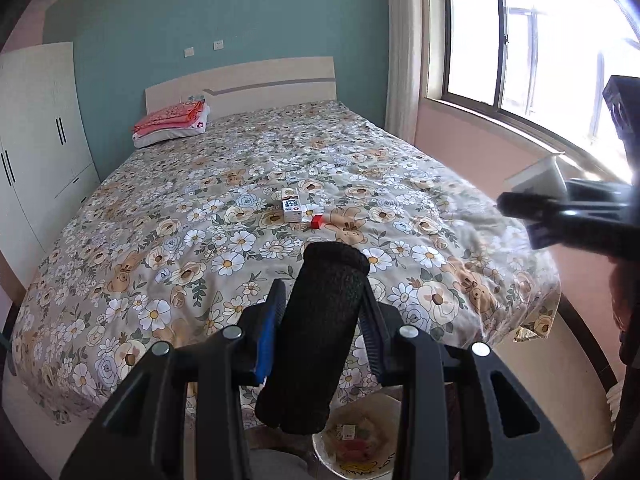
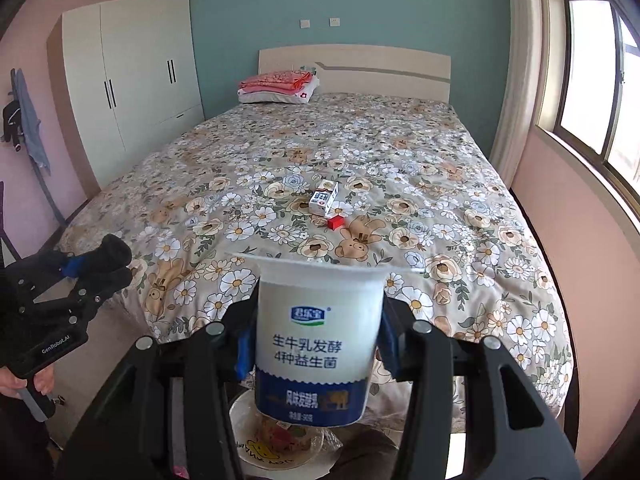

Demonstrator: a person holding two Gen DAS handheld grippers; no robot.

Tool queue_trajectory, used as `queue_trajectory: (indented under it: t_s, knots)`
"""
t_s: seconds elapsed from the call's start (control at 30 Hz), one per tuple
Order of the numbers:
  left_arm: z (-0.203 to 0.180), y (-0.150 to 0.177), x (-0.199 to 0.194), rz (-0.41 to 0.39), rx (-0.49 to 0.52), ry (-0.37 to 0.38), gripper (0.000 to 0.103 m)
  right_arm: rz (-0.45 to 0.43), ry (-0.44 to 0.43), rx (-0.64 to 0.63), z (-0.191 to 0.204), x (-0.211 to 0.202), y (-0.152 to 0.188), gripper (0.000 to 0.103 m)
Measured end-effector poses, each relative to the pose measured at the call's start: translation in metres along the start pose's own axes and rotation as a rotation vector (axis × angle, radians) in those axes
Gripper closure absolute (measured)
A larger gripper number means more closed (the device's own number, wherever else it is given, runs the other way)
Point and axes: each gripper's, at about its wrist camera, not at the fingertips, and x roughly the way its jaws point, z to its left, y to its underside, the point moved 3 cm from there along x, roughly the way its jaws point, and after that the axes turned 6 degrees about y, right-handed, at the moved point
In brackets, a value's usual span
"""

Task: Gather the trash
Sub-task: 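Carry the black roller and white yogurt cup over the trash bin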

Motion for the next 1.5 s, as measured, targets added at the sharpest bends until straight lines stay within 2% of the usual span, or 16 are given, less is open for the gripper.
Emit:
queue_trajectory:
  t_s: [0.07, 0.3, 0.37, 0.57, 0.9, 1.3, 1.5]
  knots:
    - [-0.004, 0.013, 0.003, 0.015, 0.021, -0.007, 0.064, 0.007, -0.009, -0.002, 0.002, -0.002, 0.010, 0.054]
    - [-0.008, 0.051, 0.012, 0.078, 0.020, 0.038, 0.064, 0.040, -0.018, -0.023, 0.009, -0.004, 0.047, 0.054]
    - [-0.007, 0.060, 0.017, 0.102, 0.016, 0.063, 0.064, 0.054, -0.022, -0.023, 0.010, 0.000, 0.055, 0.054]
    - [-0.002, 0.088, 0.031, 0.161, 0.005, 0.064, 0.064, 0.105, -0.032, -0.030, 0.012, 0.017, 0.083, 0.054]
    - [0.005, 0.142, 0.072, 0.306, -0.028, 0.087, 0.064, 0.260, -0.067, -0.045, 0.023, 0.076, 0.139, 0.054]
    - [0.003, 0.205, 0.131, 0.473, -0.081, 0.160, 0.064, 0.449, -0.106, -0.070, 0.046, 0.147, 0.206, 0.054]
    - [-0.002, 0.244, 0.168, 0.583, -0.096, 0.188, 0.064, 0.558, -0.123, -0.080, 0.057, 0.180, 0.247, 0.054]
